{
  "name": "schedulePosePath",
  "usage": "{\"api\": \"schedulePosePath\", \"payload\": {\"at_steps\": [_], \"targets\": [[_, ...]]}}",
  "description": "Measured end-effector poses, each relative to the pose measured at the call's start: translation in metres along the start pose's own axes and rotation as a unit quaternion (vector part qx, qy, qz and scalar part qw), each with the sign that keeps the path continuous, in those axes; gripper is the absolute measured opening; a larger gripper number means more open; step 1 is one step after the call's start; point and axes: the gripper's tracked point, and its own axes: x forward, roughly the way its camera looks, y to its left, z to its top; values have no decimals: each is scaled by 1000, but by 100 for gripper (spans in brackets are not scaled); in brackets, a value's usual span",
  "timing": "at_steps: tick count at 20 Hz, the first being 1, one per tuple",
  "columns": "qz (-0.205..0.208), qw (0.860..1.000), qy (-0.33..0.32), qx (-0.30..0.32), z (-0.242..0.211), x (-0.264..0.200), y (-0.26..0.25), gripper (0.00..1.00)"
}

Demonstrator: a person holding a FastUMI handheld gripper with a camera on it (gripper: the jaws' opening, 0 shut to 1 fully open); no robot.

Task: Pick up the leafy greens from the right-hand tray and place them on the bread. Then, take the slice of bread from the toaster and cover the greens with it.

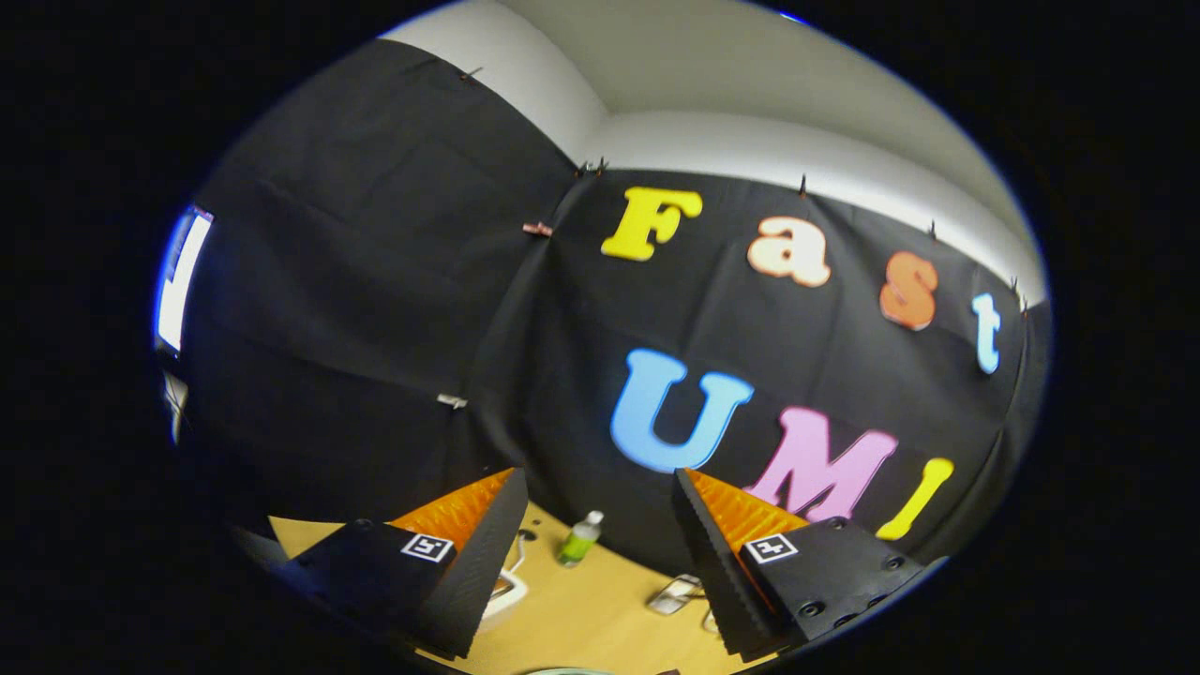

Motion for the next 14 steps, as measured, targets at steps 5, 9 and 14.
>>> {"api": "schedulePosePath", "payload": {"at_steps": [5, 9, 14], "targets": [[18, 989, 132, 65, -95, 47, 44, 95], [4, 974, 219, 56, -172, 65, 64, 90], [-11, 947, 295, 127, -226, 73, 83, 77]]}}
